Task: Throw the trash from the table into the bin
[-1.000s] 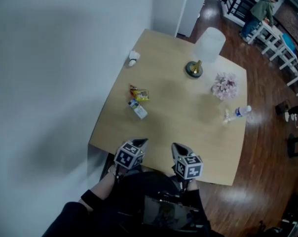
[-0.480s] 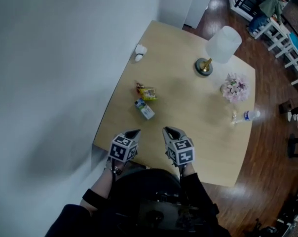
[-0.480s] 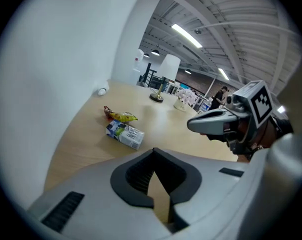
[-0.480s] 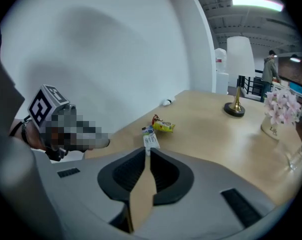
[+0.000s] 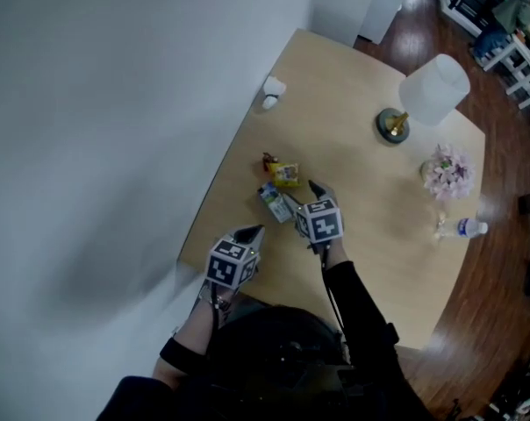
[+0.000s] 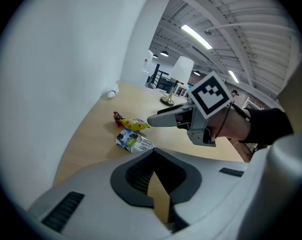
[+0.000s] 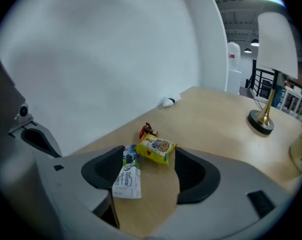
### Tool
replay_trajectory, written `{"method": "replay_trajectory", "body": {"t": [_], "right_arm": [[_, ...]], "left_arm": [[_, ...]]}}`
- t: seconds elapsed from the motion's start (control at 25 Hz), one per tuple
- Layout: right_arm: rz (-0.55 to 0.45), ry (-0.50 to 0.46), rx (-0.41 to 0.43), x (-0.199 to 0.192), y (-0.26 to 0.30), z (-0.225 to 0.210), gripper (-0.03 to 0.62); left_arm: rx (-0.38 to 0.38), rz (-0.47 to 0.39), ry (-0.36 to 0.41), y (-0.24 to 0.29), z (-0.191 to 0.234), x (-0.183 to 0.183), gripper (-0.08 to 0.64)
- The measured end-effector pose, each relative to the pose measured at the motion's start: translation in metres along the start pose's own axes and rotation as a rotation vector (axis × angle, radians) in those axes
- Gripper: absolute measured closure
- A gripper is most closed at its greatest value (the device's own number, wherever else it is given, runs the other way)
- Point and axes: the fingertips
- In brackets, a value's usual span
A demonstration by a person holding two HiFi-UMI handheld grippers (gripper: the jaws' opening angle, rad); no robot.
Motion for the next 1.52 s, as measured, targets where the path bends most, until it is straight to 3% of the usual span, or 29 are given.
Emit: {"method": "replay_trajectory", "body": {"t": [0.48, 0.72, 0.8, 0.88, 1.24, 1.36, 1.52], "right_arm": [[0.128, 0.069, 0.026, -0.004, 0.067, -0.019, 0.279], [0.138, 0.098, 0.008, -0.010, 0.069, -0.025, 0.412], [0.128, 0.098, -0.001, -0.009, 0.068, -0.028, 0.509], [0.114, 0.095, -0.005, -0.008, 0.064, -0.029, 0.549], [0.063, 0.109, 0.022, -0.008, 0.002, -0.009, 0.580], [0.057, 0.139, 0.050, -0.025, -0.033, 0.008, 0.581], [0.052, 0.162, 0.024, -0.055, -0.078, 0.017, 0.583]], "left_arm": [[0.010, 0.035, -0.012, 0.016, 0.020, 0.003, 0.557], [0.003, 0.040, -0.009, 0.018, 0.018, 0.000, 0.557], [0.003, 0.037, -0.008, 0.017, 0.017, 0.000, 0.557], [0.004, 0.034, -0.007, 0.017, 0.016, 0.000, 0.557], [0.002, 0.018, 0.056, 0.005, 0.008, 0.002, 0.557], [-0.018, 0.020, 0.082, -0.001, 0.000, -0.002, 0.557], [-0.061, 0.012, 0.109, -0.007, -0.016, -0.007, 0.557]]}}
Point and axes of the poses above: the fingertips, and each gripper's own axes: y forward along the fingers, z to its left, x out of its top, and after that the axes turned 14 degrees about y, right-handed
